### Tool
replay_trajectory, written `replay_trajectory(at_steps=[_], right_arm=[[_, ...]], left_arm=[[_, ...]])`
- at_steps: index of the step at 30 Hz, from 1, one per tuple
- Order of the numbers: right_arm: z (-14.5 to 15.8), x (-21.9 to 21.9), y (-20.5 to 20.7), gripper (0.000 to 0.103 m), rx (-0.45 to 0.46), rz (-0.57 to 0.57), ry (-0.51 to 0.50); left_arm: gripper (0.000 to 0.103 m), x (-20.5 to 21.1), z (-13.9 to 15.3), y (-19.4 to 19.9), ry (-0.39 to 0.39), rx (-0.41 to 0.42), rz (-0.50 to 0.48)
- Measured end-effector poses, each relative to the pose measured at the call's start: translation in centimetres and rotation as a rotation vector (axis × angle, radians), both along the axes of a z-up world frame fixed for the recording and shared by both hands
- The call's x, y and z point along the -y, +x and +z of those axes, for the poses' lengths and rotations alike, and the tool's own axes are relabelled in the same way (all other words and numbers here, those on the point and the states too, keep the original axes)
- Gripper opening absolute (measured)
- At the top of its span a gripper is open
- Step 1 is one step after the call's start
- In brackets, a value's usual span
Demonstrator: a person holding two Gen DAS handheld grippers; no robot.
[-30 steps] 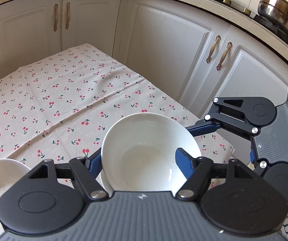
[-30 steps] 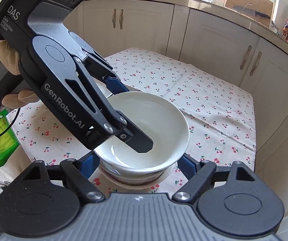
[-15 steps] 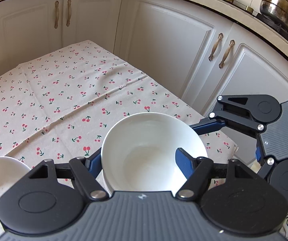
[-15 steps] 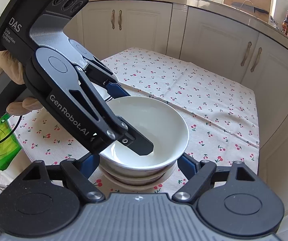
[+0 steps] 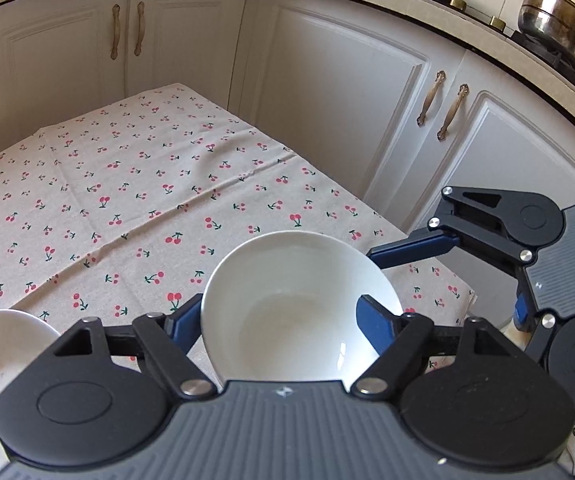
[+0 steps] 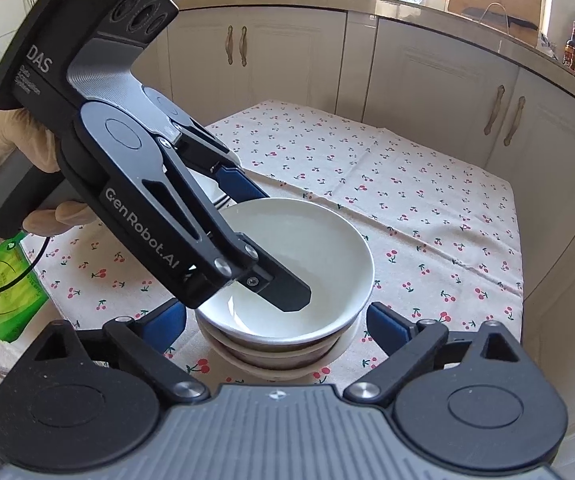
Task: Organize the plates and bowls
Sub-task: 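Lower the pink-flower bowl onto the plates and open the right tool, then lower the white bowl onto the bowl stack with the left tool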
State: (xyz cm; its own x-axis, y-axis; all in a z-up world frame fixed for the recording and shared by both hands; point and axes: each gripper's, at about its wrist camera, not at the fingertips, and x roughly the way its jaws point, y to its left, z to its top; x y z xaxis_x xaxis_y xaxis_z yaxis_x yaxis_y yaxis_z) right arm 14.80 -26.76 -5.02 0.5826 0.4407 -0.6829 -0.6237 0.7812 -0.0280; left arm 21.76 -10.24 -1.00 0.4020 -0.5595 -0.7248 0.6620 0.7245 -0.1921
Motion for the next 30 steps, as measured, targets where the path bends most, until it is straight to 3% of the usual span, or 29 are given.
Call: replay_trajectory(at_steps=[9, 16, 24, 30], right_arm=[[0.0, 0.4, -1.0, 0.103, 0.029, -0.003, -0.009], [-2.0, 0.9, -1.8, 0.103, 0.013, -0.012, -0.044], [-3.8, 1.9, -1.0, 0.103, -0.031, -0.050, -0.081], [-4.5, 1.7, -0.2, 0.103, -0.049, -0.037, -0.092]], left_arm=[[0.096, -2.6, 1.0, -1.9, -0.068, 0.066, 0.023], [0.100, -4.7, 0.3, -4.5, -0.027, 0.143, -0.015], [0.100, -4.3, -2.8, -5.3, 0.086, 0.131, -0.086], [0.100, -3.1, -4.1, -4.5, 0.119, 0.126, -0.160]])
